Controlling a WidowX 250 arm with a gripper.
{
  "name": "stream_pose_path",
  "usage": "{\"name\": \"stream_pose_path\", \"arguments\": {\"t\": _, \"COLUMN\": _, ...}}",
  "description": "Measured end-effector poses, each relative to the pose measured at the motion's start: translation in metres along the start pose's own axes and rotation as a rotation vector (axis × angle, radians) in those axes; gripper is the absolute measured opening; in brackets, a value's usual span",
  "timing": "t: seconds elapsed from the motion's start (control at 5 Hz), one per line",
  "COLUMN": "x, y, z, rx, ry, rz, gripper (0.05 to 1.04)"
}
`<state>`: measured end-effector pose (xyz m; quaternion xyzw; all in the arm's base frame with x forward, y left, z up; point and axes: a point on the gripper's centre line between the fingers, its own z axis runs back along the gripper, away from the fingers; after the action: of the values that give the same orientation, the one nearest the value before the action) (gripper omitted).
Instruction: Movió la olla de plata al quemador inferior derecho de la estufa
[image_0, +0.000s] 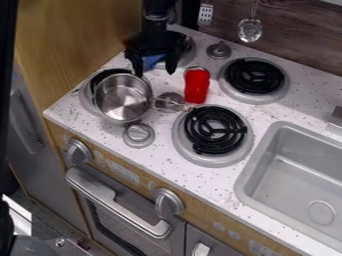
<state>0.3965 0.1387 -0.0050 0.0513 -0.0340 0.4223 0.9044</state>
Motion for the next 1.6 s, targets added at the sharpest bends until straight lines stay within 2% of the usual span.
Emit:
{"name": "stream_pose_path", "arguments": {"t": 0.4, "x": 0.003, "y": 0.007, "z": -0.008, "rx": 0.055, "ry": -0.005, "rz": 0.031, "gripper": 0.998}}
{"name": "stream_pose_path", "arguments": {"t": 0.6, "x": 0.002, "y": 0.013, "z": -0.025, "rx": 0.095, "ry": 0.048, "rz": 0.045, "gripper": 0.998}}
{"name": "stream_pose_path", "arguments": {"t": 0.8, "x": 0.003, "y": 0.018, "z": -0.033, "rx": 0.096, "ry": 0.067, "rz": 0.064, "gripper": 0.96}}
{"name": "stream_pose_path", "arguments": {"t": 1.0, "x": 0.004, "y": 0.014, "z": -0.034, "rx": 0.071, "ry": 0.056, "rz": 0.073, "gripper": 0.685}}
{"name": "stream_pose_path", "arguments": {"t": 1.2, "x": 0.002, "y": 0.017, "z": -0.033, "rx": 0.093, "ry": 0.067, "rz": 0.063, "gripper": 0.378}}
{"name": "stream_pose_path", "arguments": {"t": 1.4, "x": 0.002, "y": 0.015, "z": -0.032, "rx": 0.095, "ry": 0.063, "rz": 0.043, "gripper": 0.169}}
{"name": "stream_pose_path", "arguments": {"t": 1.6, "x": 0.01, "y": 0.007, "z": -0.025, "rx": 0.08, "ry": 0.034, "rz": -0.011, "gripper": 0.077}}
